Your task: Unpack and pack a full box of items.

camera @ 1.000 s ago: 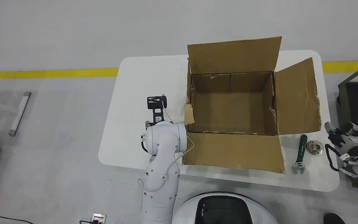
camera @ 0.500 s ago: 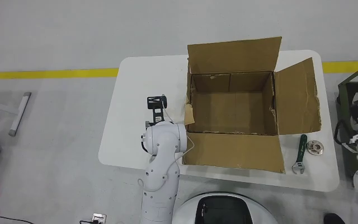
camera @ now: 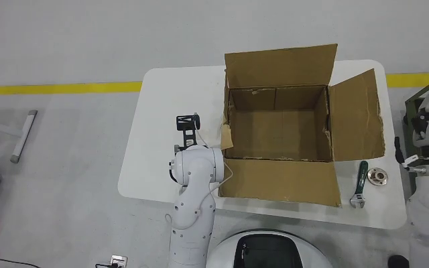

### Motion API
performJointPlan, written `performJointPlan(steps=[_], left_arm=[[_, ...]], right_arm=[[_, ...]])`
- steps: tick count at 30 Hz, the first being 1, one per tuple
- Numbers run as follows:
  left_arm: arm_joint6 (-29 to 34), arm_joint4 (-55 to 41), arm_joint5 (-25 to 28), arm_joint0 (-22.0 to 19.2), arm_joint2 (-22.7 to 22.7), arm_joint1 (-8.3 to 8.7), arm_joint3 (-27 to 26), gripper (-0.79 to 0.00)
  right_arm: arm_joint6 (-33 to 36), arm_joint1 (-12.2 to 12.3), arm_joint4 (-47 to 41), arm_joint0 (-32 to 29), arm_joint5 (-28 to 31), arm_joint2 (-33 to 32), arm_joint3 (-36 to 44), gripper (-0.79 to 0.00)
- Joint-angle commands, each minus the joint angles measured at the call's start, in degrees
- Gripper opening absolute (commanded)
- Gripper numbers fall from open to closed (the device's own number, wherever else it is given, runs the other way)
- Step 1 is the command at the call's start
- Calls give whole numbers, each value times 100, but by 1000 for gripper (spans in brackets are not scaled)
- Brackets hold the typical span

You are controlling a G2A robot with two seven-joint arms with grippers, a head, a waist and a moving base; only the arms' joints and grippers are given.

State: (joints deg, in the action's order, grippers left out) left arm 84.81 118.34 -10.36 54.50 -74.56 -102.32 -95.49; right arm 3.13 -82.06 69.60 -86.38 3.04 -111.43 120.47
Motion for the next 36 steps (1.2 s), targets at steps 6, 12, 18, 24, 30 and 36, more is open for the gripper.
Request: performJointPlan(steps=[6,12,18,24,30,36], left_arm=[[-176,-94,101,90,-8,6,-59,0],[207,-407,439,311,-112,4,-890,0],[319,-958,419,576,-454,-7,-1132,0],[-238,-1164,492,801,-712,36,-1031,0],[-837,-1264,435,894,-951,81,-751,0],[-1163,-1349,292,899,-1061,107,-450,0]], right_arm=[[0,0,-8,3,1,-1,-2,-785],[0,0,-8,3,1,-1,-2,-785],[0,0,-8,3,1,-1,-2,-785],[0,0,-8,3,1,-1,-2,-785],[0,0,-8,3,1,-1,-2,-785],[0,0,-8,3,1,-1,-2,-785]])
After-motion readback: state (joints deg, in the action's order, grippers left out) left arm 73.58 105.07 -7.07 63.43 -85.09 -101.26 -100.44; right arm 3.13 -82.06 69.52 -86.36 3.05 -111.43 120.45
